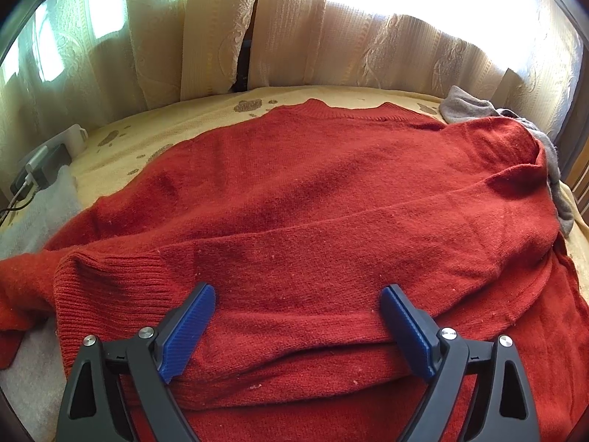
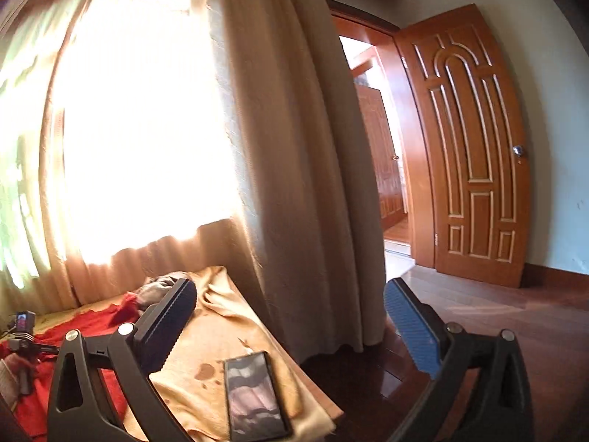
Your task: Fold clothes
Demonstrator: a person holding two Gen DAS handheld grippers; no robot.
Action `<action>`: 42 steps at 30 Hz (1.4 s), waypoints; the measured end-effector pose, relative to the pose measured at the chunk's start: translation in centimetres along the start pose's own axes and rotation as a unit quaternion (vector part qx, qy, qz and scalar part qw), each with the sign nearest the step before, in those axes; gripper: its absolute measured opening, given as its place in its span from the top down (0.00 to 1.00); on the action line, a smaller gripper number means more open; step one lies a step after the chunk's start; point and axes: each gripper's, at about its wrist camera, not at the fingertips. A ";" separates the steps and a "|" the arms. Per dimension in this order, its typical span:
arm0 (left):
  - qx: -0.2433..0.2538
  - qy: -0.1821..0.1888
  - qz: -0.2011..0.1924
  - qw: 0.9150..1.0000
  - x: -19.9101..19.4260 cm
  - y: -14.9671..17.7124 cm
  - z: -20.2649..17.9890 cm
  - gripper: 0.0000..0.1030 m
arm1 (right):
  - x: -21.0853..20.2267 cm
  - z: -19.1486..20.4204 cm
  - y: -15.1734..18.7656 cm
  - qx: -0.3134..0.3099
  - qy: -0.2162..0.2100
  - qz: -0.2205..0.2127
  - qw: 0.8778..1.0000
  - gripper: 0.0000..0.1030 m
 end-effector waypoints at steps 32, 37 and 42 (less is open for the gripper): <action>0.001 0.009 0.002 1.000 0.1 0.1 -0.3 0.01 | -8.7 8.6 -5.7 -0.044 -0.115 -0.107 0.987 0.00; 0.002 0.009 0.003 1.000 0.2 0.0 -0.3 0.01 | -10.2 10.5 -8.4 -0.063 -0.160 -0.135 0.976 0.00; 0.002 0.008 0.003 1.000 0.1 0.1 -0.3 0.01 | -11.2 13.2 -12.3 -0.063 -0.206 -0.166 0.962 0.00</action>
Point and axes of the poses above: each gripper's, at about its wrist camera, not at the fingertips, and x roughly the way its jaws point, z to its left, y to its underside, and after that the axes turned 6 degrees about x, right-handed
